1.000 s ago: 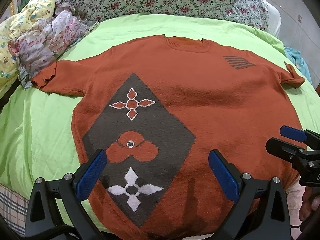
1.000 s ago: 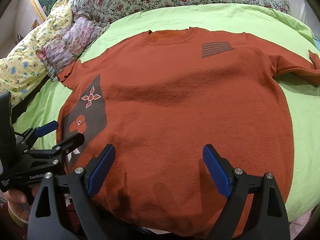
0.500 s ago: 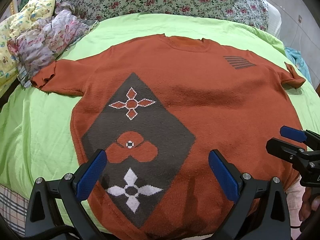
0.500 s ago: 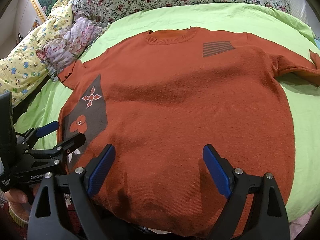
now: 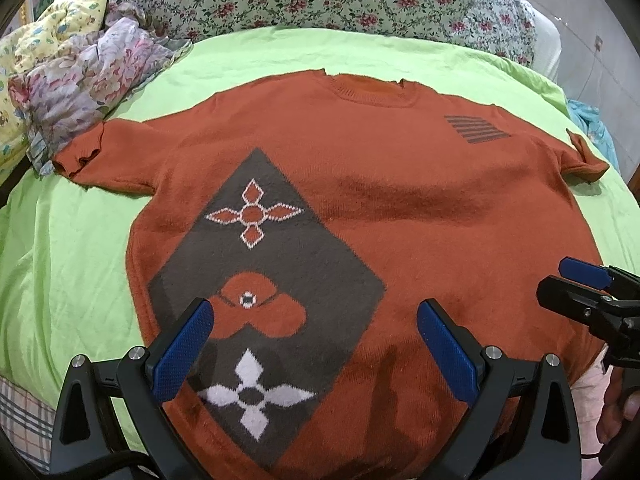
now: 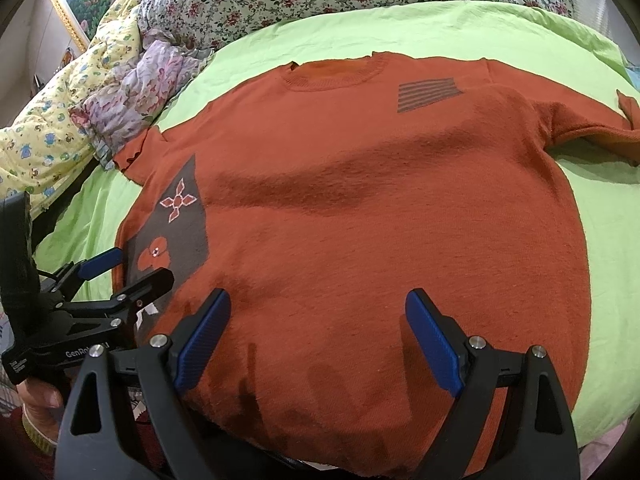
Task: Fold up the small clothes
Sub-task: 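Grasp the sweater sleeve cuff with the right gripper and lift it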
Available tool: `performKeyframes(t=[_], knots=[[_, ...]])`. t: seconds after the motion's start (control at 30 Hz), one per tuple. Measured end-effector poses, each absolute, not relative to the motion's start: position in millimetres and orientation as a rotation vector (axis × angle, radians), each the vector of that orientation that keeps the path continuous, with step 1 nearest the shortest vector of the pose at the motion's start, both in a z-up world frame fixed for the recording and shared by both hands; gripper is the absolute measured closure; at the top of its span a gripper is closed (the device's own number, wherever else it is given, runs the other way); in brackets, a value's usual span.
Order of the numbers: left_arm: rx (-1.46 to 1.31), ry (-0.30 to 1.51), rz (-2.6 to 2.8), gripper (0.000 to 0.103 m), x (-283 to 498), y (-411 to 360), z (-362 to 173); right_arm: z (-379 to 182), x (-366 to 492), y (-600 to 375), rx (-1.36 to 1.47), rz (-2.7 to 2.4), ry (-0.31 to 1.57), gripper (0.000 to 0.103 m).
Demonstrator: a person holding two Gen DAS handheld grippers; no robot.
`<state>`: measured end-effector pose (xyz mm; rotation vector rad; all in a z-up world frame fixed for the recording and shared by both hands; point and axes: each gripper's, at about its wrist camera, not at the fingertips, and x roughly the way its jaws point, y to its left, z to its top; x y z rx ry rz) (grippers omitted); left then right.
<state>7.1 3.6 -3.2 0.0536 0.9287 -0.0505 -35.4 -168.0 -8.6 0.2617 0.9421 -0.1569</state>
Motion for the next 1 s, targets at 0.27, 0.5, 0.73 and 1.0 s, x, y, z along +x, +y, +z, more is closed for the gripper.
performKeyframes(t=[0.27,0.5,0.73,1.0], knots=[[0.094,0.961,-0.056,0.001,27,0,-6,8,-48,-208,0.356,-0.206,0.845,0.014],[0.068,0.956,-0.084,0.001,57,2,1,36,-63,-286,0.409,-0.37,0.778,0.014],[0.07,0.941,-0.043,0.001,102,11,12,71,-80,-399,0.502,-0.526,0.68,0.014],[0.056,0.97,0.0,0.001,151,15,8,91,-73,-545,0.6,-0.701,0.594,0.03]])
